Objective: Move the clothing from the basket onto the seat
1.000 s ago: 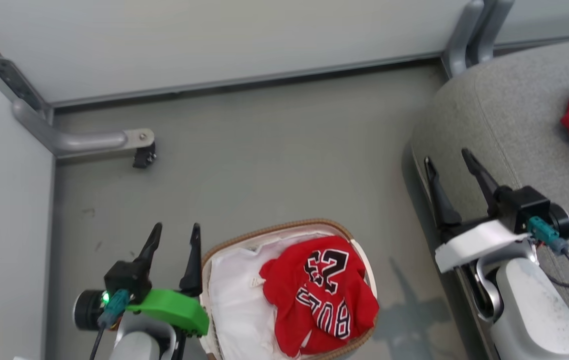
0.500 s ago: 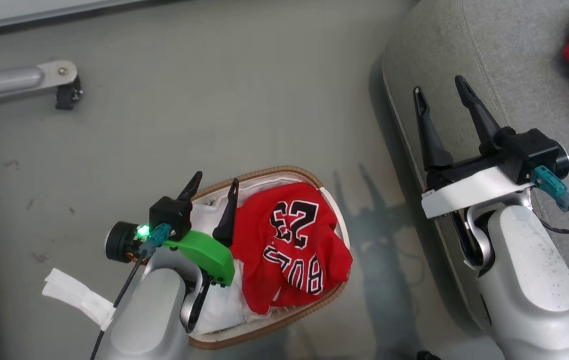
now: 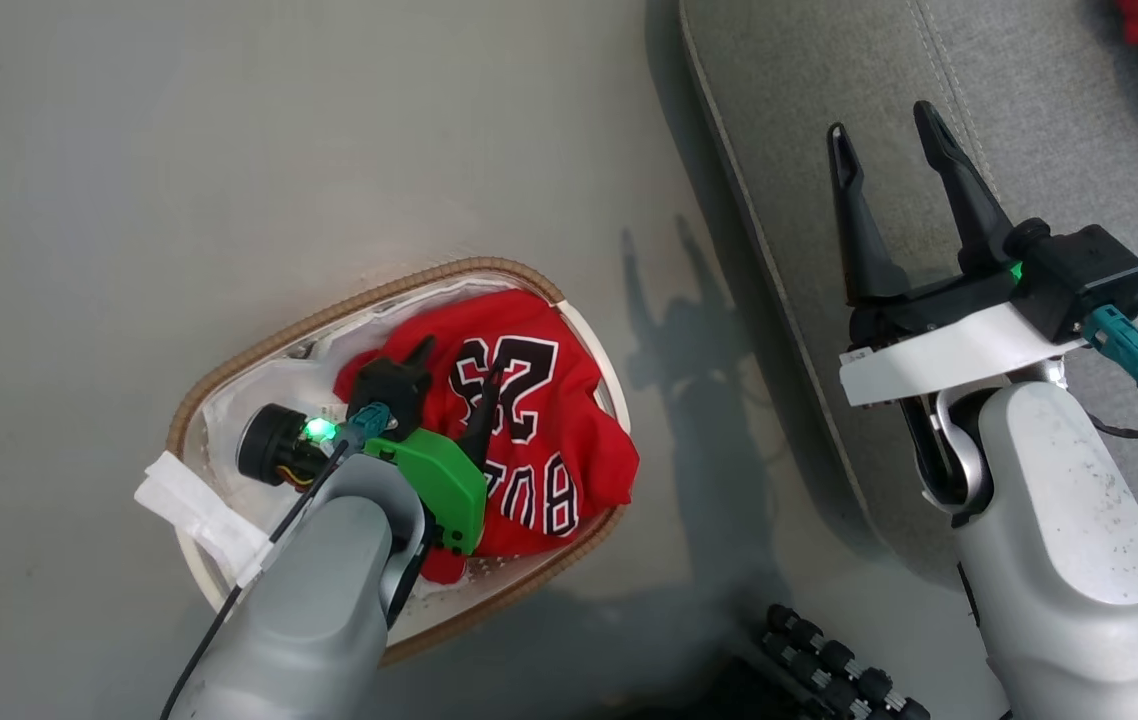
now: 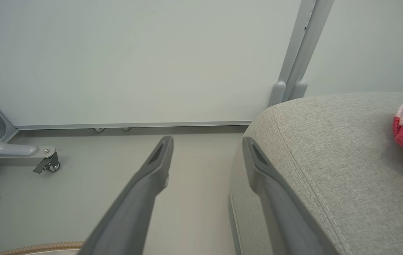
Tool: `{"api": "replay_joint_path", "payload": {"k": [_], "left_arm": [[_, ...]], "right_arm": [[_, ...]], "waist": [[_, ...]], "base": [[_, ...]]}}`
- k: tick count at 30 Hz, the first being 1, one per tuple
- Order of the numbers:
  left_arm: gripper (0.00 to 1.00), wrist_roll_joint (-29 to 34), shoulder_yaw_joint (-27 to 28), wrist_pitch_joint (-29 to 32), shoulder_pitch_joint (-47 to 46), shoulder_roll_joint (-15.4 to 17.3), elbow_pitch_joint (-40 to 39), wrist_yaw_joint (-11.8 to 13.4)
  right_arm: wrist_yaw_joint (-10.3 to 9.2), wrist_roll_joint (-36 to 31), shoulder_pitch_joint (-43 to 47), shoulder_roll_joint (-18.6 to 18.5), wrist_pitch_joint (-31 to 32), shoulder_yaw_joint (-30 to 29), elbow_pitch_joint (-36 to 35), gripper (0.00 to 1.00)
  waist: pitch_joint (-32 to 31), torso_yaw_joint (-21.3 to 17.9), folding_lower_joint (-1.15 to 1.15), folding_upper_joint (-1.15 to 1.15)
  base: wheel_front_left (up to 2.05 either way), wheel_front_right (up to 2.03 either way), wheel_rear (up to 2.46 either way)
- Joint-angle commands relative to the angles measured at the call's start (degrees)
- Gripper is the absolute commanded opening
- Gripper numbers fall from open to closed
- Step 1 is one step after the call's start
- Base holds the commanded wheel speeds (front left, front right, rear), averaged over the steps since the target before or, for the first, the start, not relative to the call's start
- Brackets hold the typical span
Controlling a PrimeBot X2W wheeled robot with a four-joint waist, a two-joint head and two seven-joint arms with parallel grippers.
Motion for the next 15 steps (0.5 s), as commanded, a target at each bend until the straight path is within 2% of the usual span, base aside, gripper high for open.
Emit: {"api": "replay_joint_path", "payload": {"k": [1, 15], "left_arm": [[1.00, -1.26, -1.04, -0.03, -1.76, 0.61, 1.26, -0.16], [1.00, -10.65, -13.20, 2.89, -6.59, 3.36, 12.48, -0.17]], "right_arm": [[-0.06, 0.55, -0.63, 0.05, -0.01, 0.05, -0.34, 1.00], [-0.06, 3.21, -1.71, 0.05, -0.01, 0.93, -1.10, 1.00]], "waist": [[3.86, -3.25, 0.00, 0.00], [8.76, -5.54, 0.00, 0.00]], "base": [[0.00, 0.00, 0.00], [0.00, 0.00, 0.00]]}}
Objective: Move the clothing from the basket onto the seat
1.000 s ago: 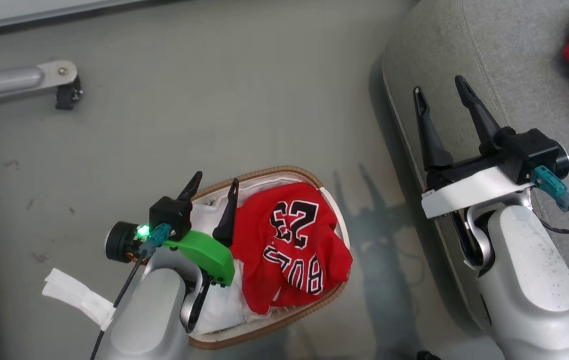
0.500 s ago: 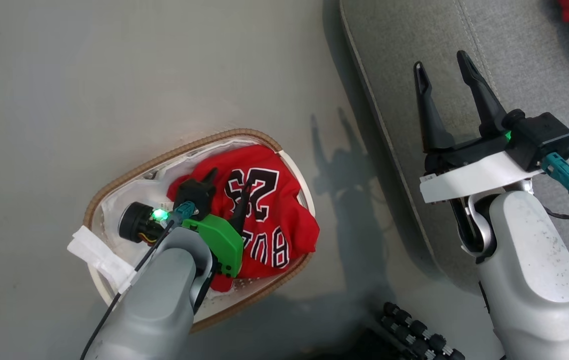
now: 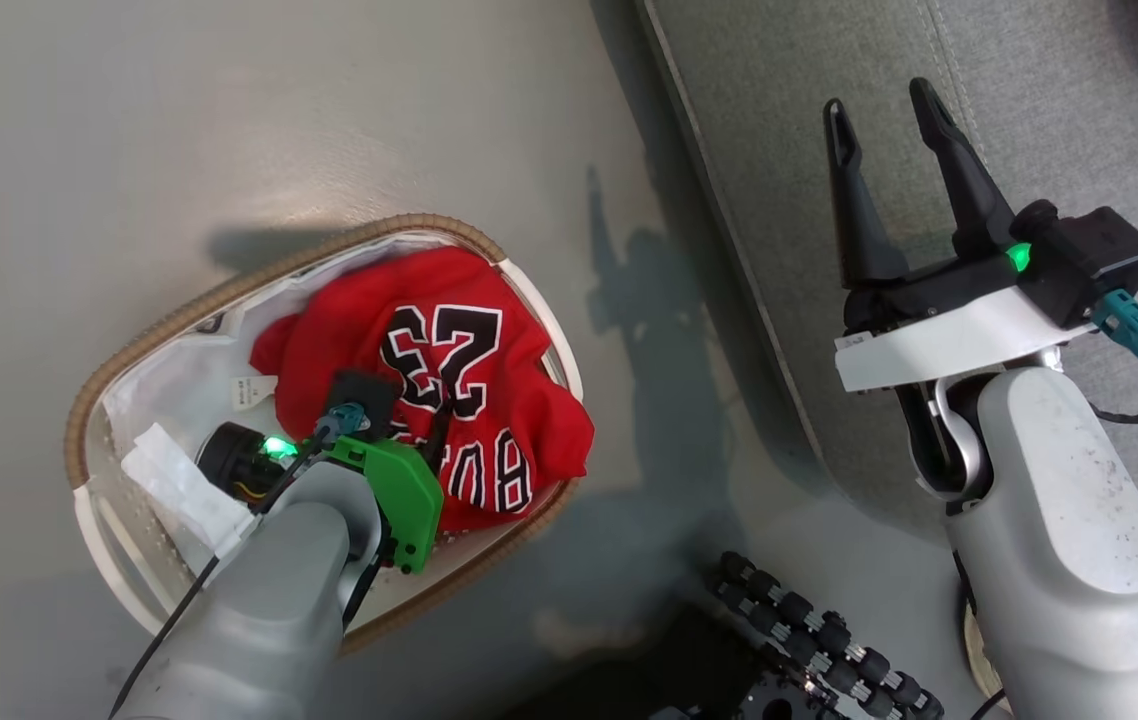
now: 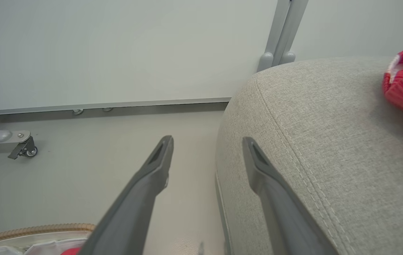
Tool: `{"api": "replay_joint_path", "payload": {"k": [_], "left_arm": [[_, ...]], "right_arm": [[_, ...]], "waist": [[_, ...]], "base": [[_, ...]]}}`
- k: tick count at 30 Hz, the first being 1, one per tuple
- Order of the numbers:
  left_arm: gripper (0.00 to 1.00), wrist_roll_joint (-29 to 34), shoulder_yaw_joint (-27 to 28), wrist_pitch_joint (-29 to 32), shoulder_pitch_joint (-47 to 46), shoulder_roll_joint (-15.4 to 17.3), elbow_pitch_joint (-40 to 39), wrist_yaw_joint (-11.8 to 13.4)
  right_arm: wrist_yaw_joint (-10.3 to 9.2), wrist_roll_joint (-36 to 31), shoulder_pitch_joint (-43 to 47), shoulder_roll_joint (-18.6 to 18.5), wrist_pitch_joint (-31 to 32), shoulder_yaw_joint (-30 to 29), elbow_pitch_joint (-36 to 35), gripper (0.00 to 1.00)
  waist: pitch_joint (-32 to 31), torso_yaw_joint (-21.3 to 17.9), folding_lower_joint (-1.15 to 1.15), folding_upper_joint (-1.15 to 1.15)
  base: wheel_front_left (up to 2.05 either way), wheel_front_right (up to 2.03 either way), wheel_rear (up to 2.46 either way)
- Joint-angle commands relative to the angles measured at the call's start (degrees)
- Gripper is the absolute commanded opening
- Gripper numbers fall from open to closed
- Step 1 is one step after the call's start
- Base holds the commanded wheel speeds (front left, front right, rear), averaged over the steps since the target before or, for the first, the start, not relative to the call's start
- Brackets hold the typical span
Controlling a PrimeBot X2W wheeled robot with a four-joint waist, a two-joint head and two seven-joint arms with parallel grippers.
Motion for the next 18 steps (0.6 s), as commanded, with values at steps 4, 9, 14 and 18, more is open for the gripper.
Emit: {"api": "replay_joint_path", "payload": {"k": [4, 9, 14, 18], "left_arm": [[1.00, -3.67, -3.07, 1.77, -1.21, 0.85, 0.49, -0.17], [0.00, -6.92, -6.26, 1.53, -1.01, 1.30, -0.09, -0.17], [0.00, -9.24, -8.49, -0.78, 0.69, 0.84, -0.46, -0.17], [0.00, -11.28, -8.97, -2.40, 2.14, 0.13, -1.76, -0.17]], "right_arm": [[-0.06, 0.20, -0.41, 0.02, -0.01, -0.20, -0.17, 1.00], [-0.06, -0.05, -0.89, 0.00, -0.01, -0.38, 0.72, 1.00], [-0.06, -1.12, -0.34, -0.04, -0.01, -0.88, 1.71, 1.00], [-0.06, -2.21, 0.68, -0.06, -0.01, -1.22, 2.75, 1.00]], "waist": [[1.27, -0.70, -0.01, 0.00], [0.18, -0.33, -0.01, 0.00], [-3.14, 1.19, -0.01, 0.00], [-7.02, 3.10, -0.01, 0.00]], "base": [[0.00, 0.00, 0.00], [0.00, 0.00, 0.00], [0.00, 0.00, 0.00], [0.00, 0.00, 0.00]]}}
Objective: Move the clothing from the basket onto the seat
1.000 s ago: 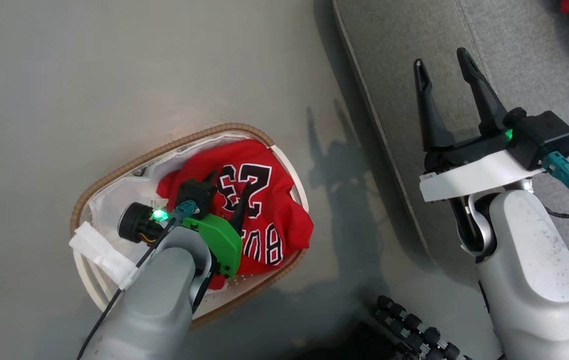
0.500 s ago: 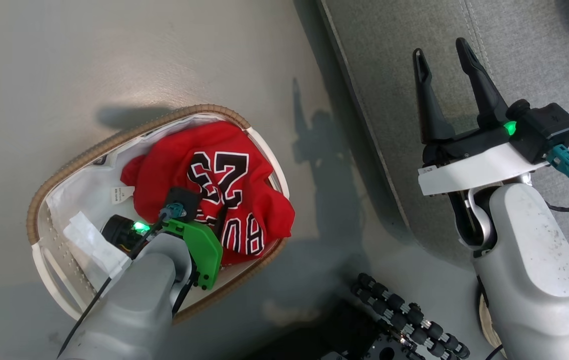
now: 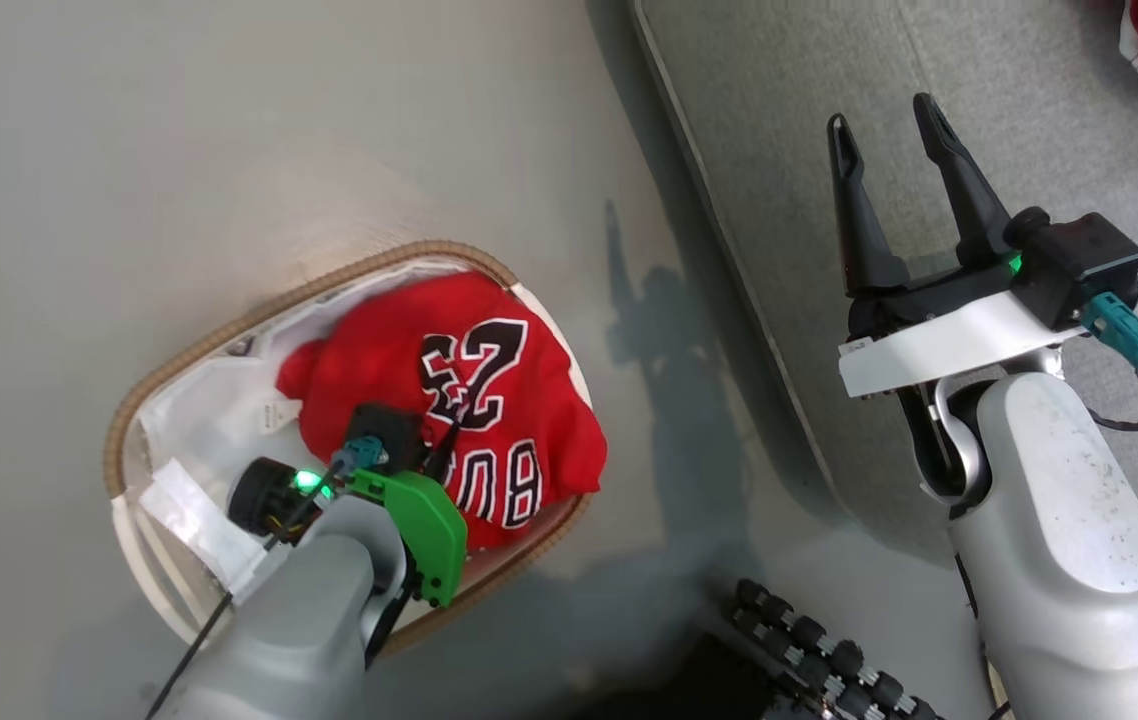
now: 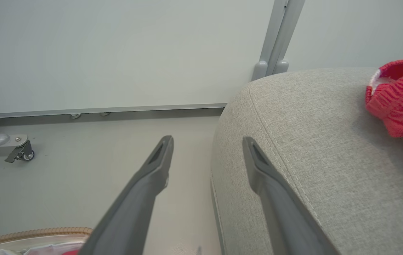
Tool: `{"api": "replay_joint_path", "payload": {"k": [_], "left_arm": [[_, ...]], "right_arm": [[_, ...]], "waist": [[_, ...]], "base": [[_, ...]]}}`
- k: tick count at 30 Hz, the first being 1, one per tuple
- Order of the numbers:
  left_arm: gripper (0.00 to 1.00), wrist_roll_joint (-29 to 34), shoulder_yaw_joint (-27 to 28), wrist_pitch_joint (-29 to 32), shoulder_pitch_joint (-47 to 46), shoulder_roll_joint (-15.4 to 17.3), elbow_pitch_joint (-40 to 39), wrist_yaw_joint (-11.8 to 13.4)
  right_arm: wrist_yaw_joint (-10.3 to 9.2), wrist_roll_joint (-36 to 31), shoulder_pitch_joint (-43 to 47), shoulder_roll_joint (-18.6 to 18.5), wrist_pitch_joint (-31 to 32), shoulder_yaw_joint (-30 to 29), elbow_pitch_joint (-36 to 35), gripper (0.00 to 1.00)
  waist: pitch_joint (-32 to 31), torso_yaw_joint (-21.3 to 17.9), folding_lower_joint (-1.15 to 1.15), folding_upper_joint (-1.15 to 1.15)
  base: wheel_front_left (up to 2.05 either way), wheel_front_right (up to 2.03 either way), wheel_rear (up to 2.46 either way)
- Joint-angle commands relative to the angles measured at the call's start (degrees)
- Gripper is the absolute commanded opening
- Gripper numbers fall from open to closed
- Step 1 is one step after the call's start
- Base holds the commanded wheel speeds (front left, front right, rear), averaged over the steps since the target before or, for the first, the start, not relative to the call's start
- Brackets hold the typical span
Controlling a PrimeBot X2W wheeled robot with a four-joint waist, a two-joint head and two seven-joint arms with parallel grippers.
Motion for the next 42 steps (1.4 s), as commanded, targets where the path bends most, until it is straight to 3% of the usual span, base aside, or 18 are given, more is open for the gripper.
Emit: {"api": "replay_joint_path", "payload": {"k": [1, 12, 20, 32, 42], "left_arm": [[0.00, -0.60, -0.09, -0.51, 1.10, -0.27, -0.72, -0.17], [0.00, 2.58, 4.89, -0.80, 9.33, -0.38, -10.88, -0.17], [0.00, 8.29, 15.45, -0.76, 17.33, -0.91, -19.57, 0.16], [0.00, 17.19, 26.72, -0.78, 24.54, -2.05, -34.49, -0.15], [0.00, 19.91, 30.06, -0.77, 24.55, -1.88, -47.27, -0.17]], "right_arm": [[-0.06, -0.55, 0.98, -0.16, -0.01, -0.25, 0.54, 1.00], [-0.06, -4.11, 5.35, -0.21, -0.01, -1.55, 3.91, 1.00], [-0.06, -4.69, 9.89, -1.01, -0.01, -2.50, 5.71, 1.00], [-0.06, -4.15, 17.34, -2.02, 0.00, -3.79, 7.20, 1.00], [-0.06, -3.84, 21.78, -1.58, 0.00, -3.15, 7.97, 1.00]], "waist": [[-4.45, 2.83, -0.01, 0.00], [-17.48, 9.73, -0.01, 0.00], [-26.01, 13.51, -0.01, 0.00], [-35.16, 17.86, -0.01, 0.00], [-39.15, 19.54, -0.01, 0.00]], "base": [[0.00, 0.00, 0.00], [0.00, 0.00, 0.00], [0.00, 0.00, 0.00], [0.00, 0.00, 0.00], [0.00, 0.00, 0.00]]}}
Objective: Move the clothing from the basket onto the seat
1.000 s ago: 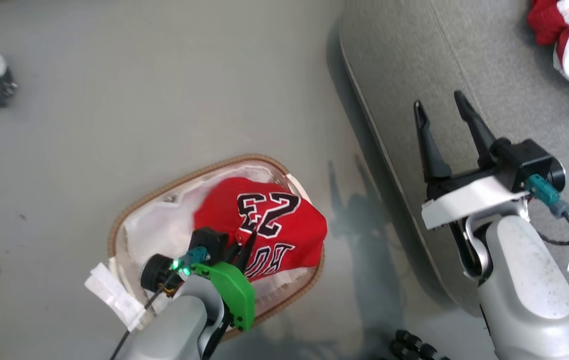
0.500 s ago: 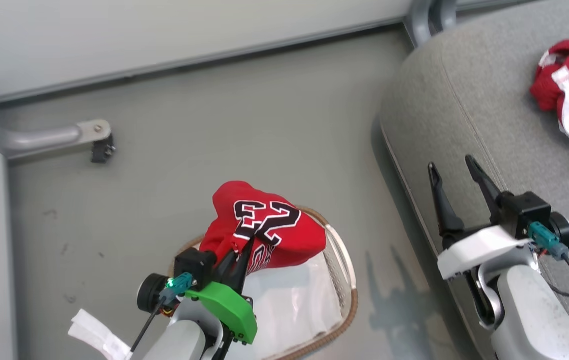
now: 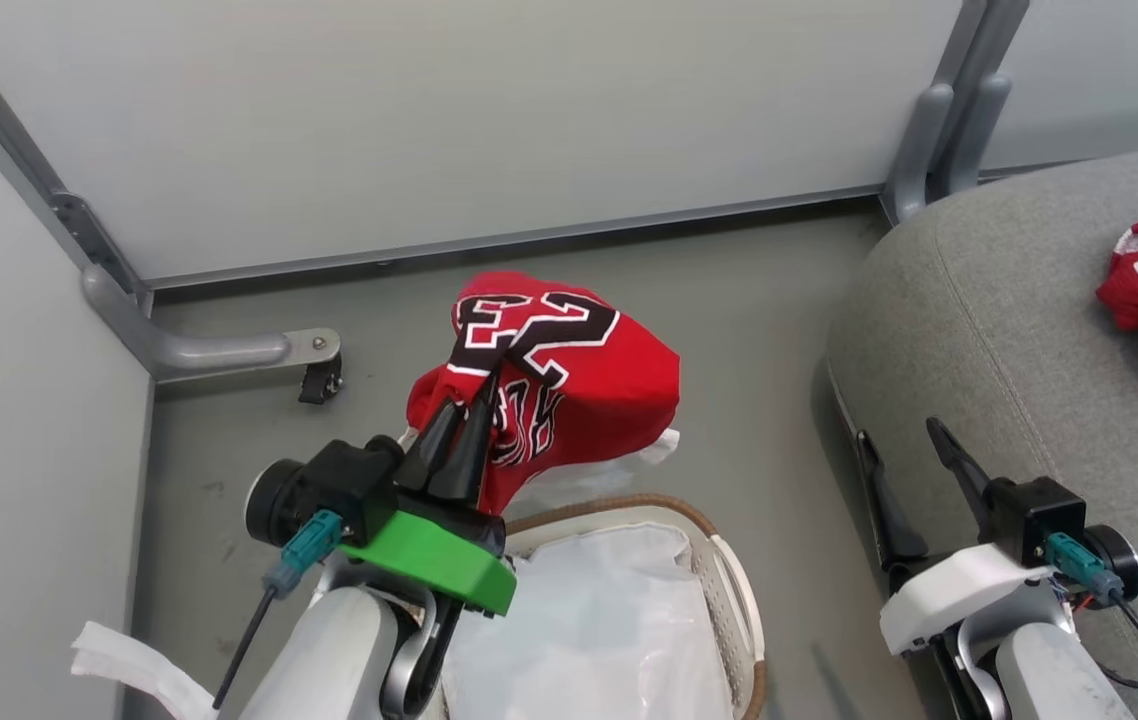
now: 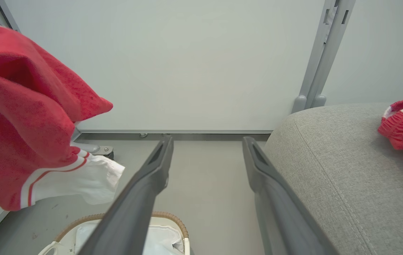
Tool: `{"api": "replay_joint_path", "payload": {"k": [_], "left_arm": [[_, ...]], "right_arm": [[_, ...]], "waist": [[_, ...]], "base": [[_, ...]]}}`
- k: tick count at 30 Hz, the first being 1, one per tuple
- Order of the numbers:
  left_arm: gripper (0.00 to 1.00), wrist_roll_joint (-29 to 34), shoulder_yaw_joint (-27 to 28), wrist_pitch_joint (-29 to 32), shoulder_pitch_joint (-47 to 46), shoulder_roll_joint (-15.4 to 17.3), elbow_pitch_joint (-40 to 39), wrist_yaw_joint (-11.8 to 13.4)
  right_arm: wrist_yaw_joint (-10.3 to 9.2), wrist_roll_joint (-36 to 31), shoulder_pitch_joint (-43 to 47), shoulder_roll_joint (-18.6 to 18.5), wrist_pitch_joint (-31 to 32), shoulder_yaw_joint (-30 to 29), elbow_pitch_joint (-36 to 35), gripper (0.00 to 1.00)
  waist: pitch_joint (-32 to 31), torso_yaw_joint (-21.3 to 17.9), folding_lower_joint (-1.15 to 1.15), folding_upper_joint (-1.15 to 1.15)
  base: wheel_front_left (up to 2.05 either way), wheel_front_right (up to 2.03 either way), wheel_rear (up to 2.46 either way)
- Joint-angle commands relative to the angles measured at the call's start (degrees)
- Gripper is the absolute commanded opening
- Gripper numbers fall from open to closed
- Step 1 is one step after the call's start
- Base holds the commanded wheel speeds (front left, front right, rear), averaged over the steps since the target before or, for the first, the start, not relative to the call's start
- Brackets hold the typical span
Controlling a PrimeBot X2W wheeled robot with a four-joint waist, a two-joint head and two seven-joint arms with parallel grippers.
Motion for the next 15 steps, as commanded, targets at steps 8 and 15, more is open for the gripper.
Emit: {"api": "replay_joint_path", "payload": {"k": [8, 15], "left_arm": [[0.00, 1.47, 1.94, -0.22, 1.69, -0.04, -5.85, -0.19], [0.00, 1.74, 1.21, -0.23, 2.51, -0.27, -7.32, -0.18]], "right_arm": [[-0.06, 0.20, 3.72, -0.28, 0.00, 2.62, 1.35, 1.00], [-0.07, 1.87, 2.03, -3.79, 0.00, 14.58, 0.99, 1.00]], "waist": [[-3.83, 2.21, 0.00, 0.00], [-3.80, 3.19, 0.00, 0.00]], "base": [[0.00, 0.00, 0.00], [0.00, 0.00, 0.00]]}}
